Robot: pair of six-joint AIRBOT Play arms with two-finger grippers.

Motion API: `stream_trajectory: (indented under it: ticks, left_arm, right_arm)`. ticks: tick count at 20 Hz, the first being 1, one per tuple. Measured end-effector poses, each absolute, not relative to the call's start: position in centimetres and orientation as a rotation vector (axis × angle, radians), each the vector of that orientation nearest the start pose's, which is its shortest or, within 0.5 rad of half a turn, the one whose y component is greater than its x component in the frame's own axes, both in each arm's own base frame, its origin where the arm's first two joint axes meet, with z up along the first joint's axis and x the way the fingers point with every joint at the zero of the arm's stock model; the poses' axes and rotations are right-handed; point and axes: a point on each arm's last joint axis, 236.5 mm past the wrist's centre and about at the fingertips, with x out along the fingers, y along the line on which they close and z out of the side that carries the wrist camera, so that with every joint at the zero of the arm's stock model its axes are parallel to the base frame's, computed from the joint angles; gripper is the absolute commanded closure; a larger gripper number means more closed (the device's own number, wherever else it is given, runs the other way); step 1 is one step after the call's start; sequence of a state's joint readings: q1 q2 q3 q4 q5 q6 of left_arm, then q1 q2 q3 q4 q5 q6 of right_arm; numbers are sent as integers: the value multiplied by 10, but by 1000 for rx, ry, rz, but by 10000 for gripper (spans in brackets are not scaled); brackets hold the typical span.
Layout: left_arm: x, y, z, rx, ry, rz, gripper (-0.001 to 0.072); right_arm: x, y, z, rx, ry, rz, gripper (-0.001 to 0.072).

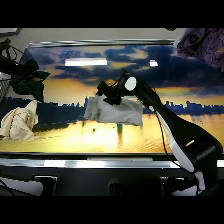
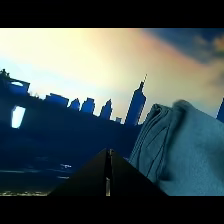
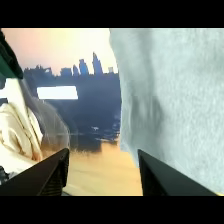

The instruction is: Fold the clothes and pants, and hang the long-sleeved shirts on hangers.

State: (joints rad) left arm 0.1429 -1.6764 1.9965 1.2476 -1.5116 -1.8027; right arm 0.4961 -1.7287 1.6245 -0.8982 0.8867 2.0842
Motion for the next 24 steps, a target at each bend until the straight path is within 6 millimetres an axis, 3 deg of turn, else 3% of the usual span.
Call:
stream_trajectory:
  ticks: [3,6,8,10,11,13,15,18,24]
  left_arm:
    - [492,-7,121,-495,1180,-16,692]
    - [492,-8,121,-495,1180,-16,691]
    - [493,-8,121,-495,1180,-16,691]
    - [492,-7,121,-496,1180,-15,691]
    - [493,-6,121,-496,1179,-14,691]
    - [493,-5,121,-497,1179,-12,691]
    - [493,-5,121,-498,1179,-12,691]
    - [493,-5,121,-498,1179,-12,691]
    - [493,-5,121,-498,1179,-12,691]
  right_arm:
    - [439,357,60,793,1262,466,210]
    - [451,311,92,757,1197,483,210]
    - [459,256,109,691,1161,458,208]
    - [460,184,110,596,1157,379,204]
    - [458,144,105,565,1165,324,142]
    - [448,78,85,579,1202,237,140]
    - [430,42,56,672,1253,216,140]
    - [409,34,13,816,1274,249,140]
    - [396,78,-54,958,1286,337,145]
